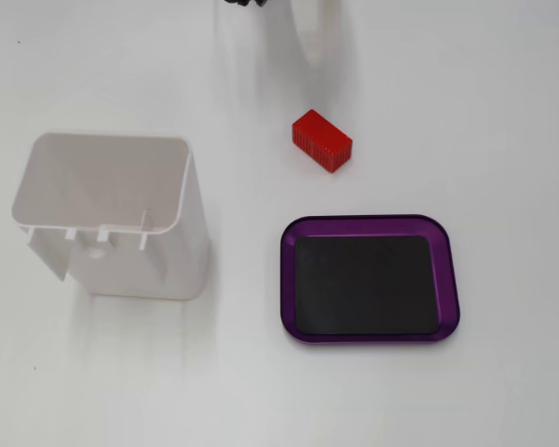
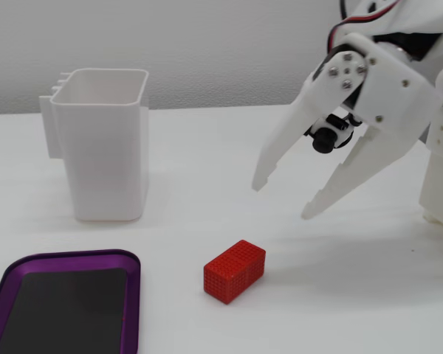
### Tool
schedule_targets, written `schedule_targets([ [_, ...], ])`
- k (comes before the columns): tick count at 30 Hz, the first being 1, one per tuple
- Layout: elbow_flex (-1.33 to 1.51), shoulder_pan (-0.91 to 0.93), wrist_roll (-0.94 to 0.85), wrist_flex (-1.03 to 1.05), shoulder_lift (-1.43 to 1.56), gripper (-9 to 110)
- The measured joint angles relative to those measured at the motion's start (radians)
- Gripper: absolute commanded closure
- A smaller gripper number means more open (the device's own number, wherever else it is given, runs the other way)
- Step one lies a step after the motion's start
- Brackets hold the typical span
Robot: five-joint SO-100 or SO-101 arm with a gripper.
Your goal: Pick up the cube and place it in the box.
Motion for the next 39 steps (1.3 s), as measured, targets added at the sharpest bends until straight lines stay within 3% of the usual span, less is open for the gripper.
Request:
schedule_targets([
  [6, -0.342, -0.008, 0.169, 0.071, -0.549, 79],
  [11, -0.491, 0.006, 0.242, 0.077, -0.775, 79],
  [39, -0.397, 0.098, 0.241, -0.023, -0.813, 80],
])
